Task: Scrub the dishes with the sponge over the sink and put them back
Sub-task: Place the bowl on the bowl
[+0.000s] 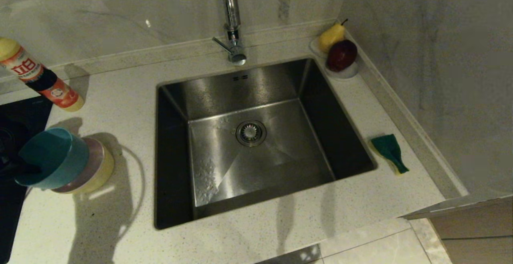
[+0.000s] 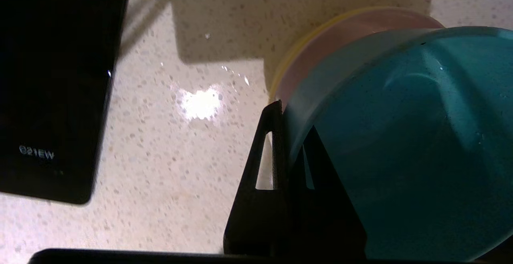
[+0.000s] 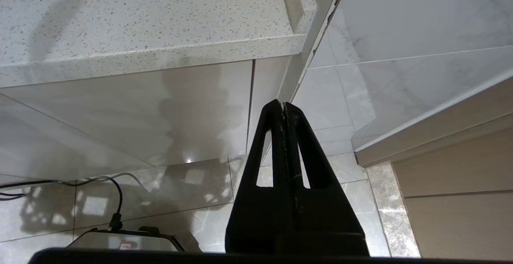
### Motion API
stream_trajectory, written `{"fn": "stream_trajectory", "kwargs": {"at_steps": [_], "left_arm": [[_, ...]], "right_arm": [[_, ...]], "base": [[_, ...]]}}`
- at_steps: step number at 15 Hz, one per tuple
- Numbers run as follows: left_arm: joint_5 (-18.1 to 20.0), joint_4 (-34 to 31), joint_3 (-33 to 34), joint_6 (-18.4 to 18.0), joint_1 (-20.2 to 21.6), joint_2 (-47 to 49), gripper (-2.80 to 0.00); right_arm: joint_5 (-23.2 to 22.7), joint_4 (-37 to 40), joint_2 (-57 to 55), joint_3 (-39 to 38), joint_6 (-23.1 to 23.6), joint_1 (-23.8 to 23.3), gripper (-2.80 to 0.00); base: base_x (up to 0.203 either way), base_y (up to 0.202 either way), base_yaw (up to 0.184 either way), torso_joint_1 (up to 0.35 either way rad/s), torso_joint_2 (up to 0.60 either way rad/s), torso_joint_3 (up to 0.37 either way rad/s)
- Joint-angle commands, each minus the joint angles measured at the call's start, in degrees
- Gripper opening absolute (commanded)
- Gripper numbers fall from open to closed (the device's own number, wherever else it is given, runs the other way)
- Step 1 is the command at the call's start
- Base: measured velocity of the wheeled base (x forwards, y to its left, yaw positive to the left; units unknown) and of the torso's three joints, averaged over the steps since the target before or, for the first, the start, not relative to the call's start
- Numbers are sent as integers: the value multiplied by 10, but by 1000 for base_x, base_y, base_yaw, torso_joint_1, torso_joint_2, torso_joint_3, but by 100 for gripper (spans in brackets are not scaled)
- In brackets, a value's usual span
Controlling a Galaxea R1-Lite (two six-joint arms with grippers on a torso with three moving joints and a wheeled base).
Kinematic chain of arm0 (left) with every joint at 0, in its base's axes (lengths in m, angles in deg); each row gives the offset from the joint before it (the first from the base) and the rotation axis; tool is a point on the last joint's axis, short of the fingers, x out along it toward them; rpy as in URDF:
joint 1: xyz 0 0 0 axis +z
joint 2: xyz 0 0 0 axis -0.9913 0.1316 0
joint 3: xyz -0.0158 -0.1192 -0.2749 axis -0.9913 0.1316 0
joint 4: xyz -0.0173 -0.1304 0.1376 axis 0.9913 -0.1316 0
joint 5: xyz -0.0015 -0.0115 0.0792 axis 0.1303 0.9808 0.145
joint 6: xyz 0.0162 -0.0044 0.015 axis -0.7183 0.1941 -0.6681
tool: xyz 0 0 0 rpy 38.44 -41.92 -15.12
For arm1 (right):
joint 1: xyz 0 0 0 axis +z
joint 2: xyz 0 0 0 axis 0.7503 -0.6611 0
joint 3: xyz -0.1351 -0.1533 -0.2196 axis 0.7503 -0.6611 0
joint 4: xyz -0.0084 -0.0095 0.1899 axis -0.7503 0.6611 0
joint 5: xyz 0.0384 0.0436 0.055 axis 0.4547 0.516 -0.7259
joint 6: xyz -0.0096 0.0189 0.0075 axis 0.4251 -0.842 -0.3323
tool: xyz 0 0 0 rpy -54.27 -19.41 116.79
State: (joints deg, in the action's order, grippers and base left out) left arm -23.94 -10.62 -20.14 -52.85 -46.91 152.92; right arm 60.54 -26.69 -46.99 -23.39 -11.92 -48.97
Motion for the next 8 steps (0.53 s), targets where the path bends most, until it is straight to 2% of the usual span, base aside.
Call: {"fn": "stream_trajectory", "kwargs": {"at_steps": [1, 8], "left_arm": [[1, 7, 14, -1, 0, -7, -280], [1, 9, 49, -5, -4, -26, -280]], "right_arm": [[0, 0, -1, 0, 0, 0, -280], [0, 0, -1, 0, 0, 0, -280]], "base": [[0, 0, 0, 0, 0, 0], [0, 0, 0, 0, 0, 0]]}}
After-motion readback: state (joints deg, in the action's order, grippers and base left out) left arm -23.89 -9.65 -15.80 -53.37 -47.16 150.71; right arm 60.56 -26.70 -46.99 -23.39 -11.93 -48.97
